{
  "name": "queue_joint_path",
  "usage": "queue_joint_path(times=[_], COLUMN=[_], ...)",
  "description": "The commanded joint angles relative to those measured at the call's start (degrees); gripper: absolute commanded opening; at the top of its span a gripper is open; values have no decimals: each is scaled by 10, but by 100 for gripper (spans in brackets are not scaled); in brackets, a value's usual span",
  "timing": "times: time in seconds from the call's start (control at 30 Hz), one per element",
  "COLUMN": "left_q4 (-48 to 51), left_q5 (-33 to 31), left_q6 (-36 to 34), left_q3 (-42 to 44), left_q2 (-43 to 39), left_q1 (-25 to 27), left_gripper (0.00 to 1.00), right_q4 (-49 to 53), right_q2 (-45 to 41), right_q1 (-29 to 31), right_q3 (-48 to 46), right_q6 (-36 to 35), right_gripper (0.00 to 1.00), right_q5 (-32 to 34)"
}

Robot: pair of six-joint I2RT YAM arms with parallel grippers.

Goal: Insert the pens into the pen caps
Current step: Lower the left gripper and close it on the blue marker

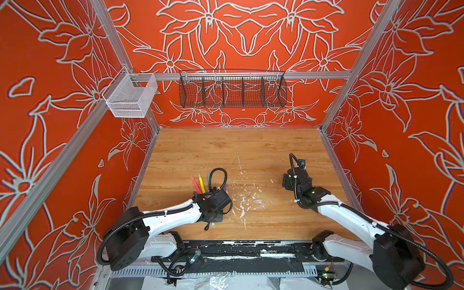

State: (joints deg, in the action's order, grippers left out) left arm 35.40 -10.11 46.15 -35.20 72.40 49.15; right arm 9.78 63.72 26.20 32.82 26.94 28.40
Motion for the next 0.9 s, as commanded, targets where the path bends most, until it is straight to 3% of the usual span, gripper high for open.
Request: queue_joint_path(times=[0.0, 0.47, 0.87], left_q4=[1, -6, -29], left_q5=[-1, -1, 2], left_q6=[14, 26, 13], left_q3=[3, 37, 12], left_q2=[7, 19, 81], left_q1=[3, 4, 4], left_gripper=[25, 24, 9], right_q4=[4, 8, 14], right_q2=[1, 0, -59], right_q1=[-4, -4, -4], right_q3=[-4, -2, -26], right_q6=[-2, -2, 3], right_gripper=[85, 84, 83], right_q5=[2, -1, -11])
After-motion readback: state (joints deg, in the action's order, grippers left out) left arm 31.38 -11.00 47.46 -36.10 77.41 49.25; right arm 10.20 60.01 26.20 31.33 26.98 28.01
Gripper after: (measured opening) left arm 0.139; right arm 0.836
